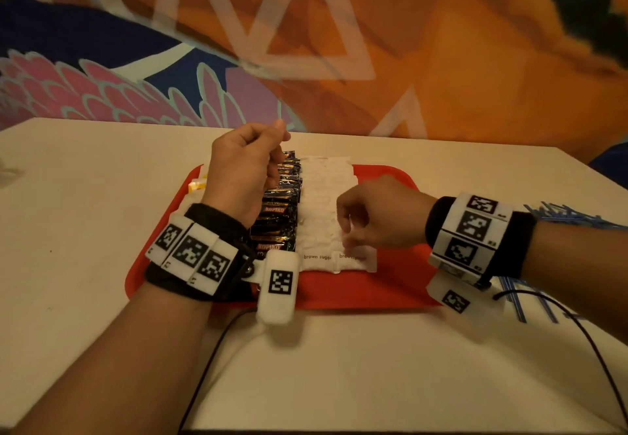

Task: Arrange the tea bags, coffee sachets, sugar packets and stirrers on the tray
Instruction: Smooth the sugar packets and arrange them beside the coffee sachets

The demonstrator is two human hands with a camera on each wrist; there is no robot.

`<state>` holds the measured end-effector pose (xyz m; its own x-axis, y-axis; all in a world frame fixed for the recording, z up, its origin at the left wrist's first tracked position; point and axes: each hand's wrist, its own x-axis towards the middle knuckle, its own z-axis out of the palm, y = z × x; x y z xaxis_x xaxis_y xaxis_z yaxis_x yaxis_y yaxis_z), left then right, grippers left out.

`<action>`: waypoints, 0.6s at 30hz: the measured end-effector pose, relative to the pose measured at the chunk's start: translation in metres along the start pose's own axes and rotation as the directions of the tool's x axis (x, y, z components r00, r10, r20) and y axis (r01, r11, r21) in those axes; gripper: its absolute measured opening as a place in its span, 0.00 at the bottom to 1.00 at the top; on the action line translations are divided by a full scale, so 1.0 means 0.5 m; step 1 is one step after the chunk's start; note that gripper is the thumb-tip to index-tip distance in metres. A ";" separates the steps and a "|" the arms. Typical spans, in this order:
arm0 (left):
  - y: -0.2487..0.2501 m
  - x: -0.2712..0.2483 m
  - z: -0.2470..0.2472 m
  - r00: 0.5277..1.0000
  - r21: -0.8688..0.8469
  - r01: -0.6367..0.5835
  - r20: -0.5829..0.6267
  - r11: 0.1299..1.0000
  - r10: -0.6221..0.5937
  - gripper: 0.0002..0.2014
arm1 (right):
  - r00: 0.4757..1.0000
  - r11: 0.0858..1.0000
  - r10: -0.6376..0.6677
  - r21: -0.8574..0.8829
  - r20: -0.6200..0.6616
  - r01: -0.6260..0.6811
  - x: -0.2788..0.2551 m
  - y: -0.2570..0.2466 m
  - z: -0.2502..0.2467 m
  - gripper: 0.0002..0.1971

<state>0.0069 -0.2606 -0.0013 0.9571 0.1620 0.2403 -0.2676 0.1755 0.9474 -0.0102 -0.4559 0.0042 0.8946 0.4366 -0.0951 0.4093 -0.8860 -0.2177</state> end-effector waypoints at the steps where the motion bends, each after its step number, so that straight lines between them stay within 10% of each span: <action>1: 0.000 0.000 0.000 1.000 -0.001 0.006 0.004 1.000 -0.006 0.12 | 0.998 1.000 -0.003 -0.003 0.056 0.003 0.000 -0.003 0.007 0.07; 7: 0.008 -0.001 0.005 0.976 -0.198 0.207 0.108 0.958 -0.189 0.24 | 0.996 1.000 -0.015 -0.013 0.091 0.017 0.006 -0.005 0.002 0.09; 15: 0.017 -0.030 0.032 0.946 -0.340 0.312 0.199 0.887 -0.256 0.13 | 0.885 0.953 -0.054 0.240 -0.463 0.183 -0.025 -0.067 -0.060 0.08; 18: 0.023 -0.038 0.041 0.946 -0.376 0.311 0.210 0.873 -0.247 0.11 | 0.890 0.930 0.037 0.340 -0.455 0.135 -0.024 -0.088 -0.056 0.11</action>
<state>-0.0121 -0.2816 0.0096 0.9949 -0.0937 0.0375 0.0226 0.5689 0.8221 -0.0341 -0.4264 0.0421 0.8927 0.2843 0.3496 0.4408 -0.7124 -0.5461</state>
